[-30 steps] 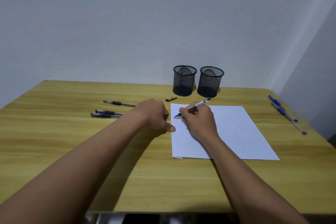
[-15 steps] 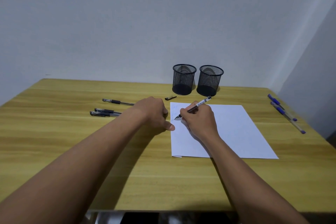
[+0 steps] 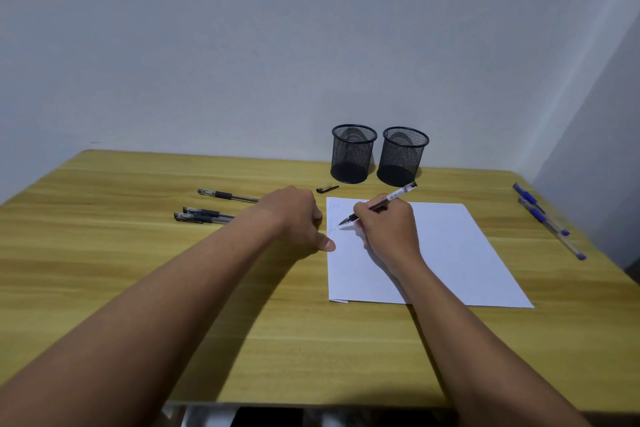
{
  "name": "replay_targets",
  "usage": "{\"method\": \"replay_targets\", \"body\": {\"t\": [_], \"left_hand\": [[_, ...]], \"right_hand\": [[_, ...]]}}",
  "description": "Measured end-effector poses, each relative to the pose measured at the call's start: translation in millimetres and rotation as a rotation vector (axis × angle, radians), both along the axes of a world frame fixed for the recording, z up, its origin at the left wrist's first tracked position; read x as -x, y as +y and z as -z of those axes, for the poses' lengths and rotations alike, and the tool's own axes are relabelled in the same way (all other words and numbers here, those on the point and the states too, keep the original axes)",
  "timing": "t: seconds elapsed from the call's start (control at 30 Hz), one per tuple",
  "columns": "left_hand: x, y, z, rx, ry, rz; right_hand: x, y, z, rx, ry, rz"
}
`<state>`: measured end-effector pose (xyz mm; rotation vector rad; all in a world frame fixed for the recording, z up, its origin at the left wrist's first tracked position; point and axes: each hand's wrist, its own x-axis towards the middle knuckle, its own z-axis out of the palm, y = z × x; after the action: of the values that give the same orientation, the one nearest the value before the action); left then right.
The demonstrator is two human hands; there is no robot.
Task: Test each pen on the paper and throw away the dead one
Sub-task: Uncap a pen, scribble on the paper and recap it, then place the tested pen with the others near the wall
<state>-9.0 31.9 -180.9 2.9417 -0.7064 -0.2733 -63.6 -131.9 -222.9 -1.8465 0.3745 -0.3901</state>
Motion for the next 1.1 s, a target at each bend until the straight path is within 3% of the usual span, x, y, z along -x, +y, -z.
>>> {"method": "replay_targets", "body": {"t": [0.13,0.23,0.4,0.67,0.87,1.1], "left_hand": [[-4,1,-2,0.028,0.053,-0.001],[-15,8,-7,0.159,0.066,-0.037],[-40,-1,-6,0.321,-0.158,-0.137],[-54,-21,19,0.271,-0.272,-0.187],[-37,-5,4,0.561,-0.194,-0.157],[-8,2,-27,0.714,-0.121,-0.103]], "right_hand": [[0,-2,-11,-0.233,0.026,-0.054],[1,-4,-19,-0.311,0.001,-0.102],[-7,-15,-26,-0.292,-0.049,-0.1],[-9,-26,-29,-0.365,-0.072,-0.114],[-4,-30,-31,-0.391,-0.125,-0.107],[5,-33,-50,-0.477,-0.185,-0.141]]}}
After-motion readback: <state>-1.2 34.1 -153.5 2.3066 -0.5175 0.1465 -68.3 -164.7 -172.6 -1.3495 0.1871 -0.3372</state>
